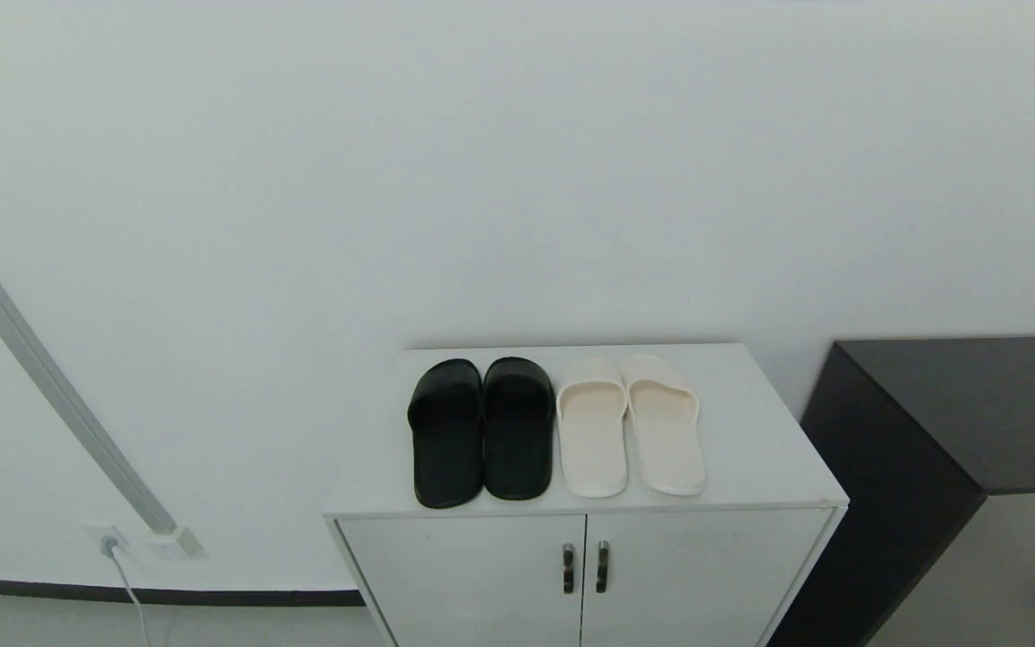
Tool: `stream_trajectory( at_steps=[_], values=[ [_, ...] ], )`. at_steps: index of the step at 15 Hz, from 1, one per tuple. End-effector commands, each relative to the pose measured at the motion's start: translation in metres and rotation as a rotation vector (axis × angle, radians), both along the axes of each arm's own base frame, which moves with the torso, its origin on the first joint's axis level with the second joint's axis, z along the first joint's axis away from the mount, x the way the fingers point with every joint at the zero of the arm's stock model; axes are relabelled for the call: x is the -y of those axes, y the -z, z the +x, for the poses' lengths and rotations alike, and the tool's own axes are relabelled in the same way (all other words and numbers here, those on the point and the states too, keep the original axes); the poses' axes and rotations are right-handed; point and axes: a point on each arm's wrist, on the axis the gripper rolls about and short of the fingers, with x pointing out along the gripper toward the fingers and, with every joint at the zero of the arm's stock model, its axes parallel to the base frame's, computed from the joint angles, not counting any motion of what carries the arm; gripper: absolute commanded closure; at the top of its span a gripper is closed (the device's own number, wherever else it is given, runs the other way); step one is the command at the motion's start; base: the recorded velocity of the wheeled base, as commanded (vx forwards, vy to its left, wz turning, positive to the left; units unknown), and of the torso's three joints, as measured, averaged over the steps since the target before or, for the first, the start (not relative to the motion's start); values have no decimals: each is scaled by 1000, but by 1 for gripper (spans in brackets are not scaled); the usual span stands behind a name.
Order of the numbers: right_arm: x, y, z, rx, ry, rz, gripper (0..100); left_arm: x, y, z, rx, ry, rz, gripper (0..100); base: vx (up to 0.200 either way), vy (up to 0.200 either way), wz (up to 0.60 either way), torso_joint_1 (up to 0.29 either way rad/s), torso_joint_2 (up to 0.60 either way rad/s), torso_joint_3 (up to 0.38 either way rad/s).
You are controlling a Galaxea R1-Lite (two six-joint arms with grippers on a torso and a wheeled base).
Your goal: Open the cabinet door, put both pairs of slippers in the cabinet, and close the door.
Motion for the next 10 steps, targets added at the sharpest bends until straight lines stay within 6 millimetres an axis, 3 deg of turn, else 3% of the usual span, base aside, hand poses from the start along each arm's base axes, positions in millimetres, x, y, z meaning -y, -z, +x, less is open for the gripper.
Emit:
stream_trajectory(
  at_steps=[1,7,8,9,10],
  values=[
    [0,0,0,0,-4,18,0,0,0,0,0,0,0,100,0,0,0,0,0,0],
    [0,-1,0,8,16,20,0,0,0,0,0,-3,-7,100,0,0,0,0,0,0],
    [1,-19,-3,58,22,46,0,0,0,0,0,-3,-7,100,0,0,0,0,0,0],
    [1,-58,-3,79,-5,191,0,0,0,0,0,-3,-7,100,0,0,0,0,0,0],
    [1,-62,7,-10,-16,264,0,0,0,0,0,-3,-7,100,0,0,0,0,0,0]
  ],
)
